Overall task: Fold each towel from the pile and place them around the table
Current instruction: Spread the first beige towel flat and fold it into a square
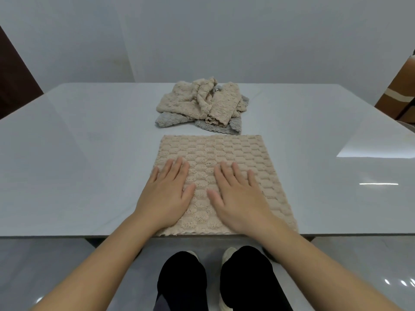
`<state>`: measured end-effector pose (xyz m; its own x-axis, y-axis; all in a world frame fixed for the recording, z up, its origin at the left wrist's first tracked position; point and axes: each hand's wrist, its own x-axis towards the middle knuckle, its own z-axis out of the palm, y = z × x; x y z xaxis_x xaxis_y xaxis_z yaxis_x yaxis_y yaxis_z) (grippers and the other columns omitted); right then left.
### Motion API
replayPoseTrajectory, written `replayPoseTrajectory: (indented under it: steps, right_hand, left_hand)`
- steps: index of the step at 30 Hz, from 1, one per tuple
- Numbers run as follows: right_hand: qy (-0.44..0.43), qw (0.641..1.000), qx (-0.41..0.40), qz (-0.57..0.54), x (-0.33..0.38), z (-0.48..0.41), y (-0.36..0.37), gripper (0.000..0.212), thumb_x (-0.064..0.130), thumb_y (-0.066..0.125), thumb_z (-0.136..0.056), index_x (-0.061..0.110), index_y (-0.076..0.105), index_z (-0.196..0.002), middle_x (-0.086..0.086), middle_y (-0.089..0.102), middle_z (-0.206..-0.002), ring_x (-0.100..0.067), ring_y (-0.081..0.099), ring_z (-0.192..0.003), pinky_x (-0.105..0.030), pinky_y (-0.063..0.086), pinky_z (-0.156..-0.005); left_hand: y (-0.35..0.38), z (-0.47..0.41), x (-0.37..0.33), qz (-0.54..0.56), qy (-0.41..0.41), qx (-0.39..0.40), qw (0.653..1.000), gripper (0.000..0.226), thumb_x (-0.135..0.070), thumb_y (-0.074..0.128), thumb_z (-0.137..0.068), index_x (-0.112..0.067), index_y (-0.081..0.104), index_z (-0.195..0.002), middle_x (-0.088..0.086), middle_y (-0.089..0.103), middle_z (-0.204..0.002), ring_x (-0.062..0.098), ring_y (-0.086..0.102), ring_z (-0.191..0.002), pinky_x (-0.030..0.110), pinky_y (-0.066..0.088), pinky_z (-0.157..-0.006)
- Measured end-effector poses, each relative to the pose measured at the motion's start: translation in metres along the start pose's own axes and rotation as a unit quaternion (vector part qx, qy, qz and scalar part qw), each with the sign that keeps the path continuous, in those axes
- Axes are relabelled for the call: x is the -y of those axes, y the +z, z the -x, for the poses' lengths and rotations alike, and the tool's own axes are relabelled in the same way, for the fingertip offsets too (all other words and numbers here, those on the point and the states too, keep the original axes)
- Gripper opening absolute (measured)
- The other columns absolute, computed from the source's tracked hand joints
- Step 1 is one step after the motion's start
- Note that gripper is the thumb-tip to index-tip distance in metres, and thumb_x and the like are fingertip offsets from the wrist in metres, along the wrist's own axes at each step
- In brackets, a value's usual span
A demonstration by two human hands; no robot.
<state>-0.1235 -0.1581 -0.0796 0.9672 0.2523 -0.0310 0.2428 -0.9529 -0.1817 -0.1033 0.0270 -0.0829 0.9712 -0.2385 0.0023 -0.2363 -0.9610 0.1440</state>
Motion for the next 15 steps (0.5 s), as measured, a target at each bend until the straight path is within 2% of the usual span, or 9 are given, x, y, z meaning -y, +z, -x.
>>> replayPoseTrajectory:
  steps: [3,7,9,11,15]
  right_hand:
    - [0.026,0.999,0.011,0.017,-0.029,0.008,-0.006,0.067,0.056,0.008,-0.099,0.023,-0.007,-0.156,0.005,-0.016,-0.162,-0.017,-0.018,-0.148,-0.045,-0.01,-0.12]
    - [0.044,0.998,0.01,0.032,-0.042,0.014,-0.008,0.073,0.06,0.001,-0.094,0.022,-0.005,-0.156,0.005,-0.014,-0.162,-0.018,-0.016,-0.149,-0.043,-0.01,-0.12]
    - [0.044,0.999,0.005,0.027,-0.04,0.014,-0.008,0.068,0.056,0.008,-0.099,0.021,-0.005,-0.156,0.005,-0.014,-0.162,-0.018,-0.015,-0.149,-0.044,-0.009,-0.121]
    - [0.044,0.999,0.001,0.024,-0.04,0.014,-0.009,0.067,0.054,0.011,-0.1,0.021,-0.004,-0.156,0.005,-0.013,-0.163,-0.018,-0.015,-0.149,-0.044,-0.009,-0.121]
    - [0.035,0.999,0.0,0.022,-0.044,0.016,-0.007,0.074,0.061,0.005,-0.094,0.022,-0.004,-0.156,0.005,-0.012,-0.163,-0.017,-0.015,-0.149,-0.042,-0.009,-0.121]
  left_hand:
    - [-0.002,0.002,0.0,0.001,-0.018,0.001,1.0,0.065,-0.052,0.008,-0.099,-0.022,-0.006,-0.155,-0.006,-0.014,-0.162,0.012,-0.014,-0.148,0.038,-0.009,-0.121]
    - [-0.007,0.011,-0.016,0.006,-0.065,-0.039,0.997,0.066,-0.047,0.011,-0.101,-0.014,-0.006,-0.155,0.006,-0.012,-0.162,0.02,-0.013,-0.149,0.041,-0.007,-0.121]
    - [-0.006,0.016,-0.041,0.033,-0.027,-0.061,0.997,0.064,-0.044,0.012,-0.102,-0.014,-0.005,-0.155,0.004,-0.011,-0.162,0.019,-0.014,-0.149,0.041,-0.008,-0.121]
    - [0.001,0.02,-0.063,0.048,0.015,-0.049,0.998,0.063,-0.045,0.012,-0.102,-0.016,-0.005,-0.155,0.001,-0.012,-0.162,0.016,-0.015,-0.148,0.04,-0.007,-0.121]
    - [0.011,0.022,-0.051,0.014,0.022,-0.022,0.999,0.069,-0.054,0.002,-0.095,-0.02,-0.007,-0.155,-0.003,-0.014,-0.162,0.014,-0.016,-0.148,0.039,-0.01,-0.12]
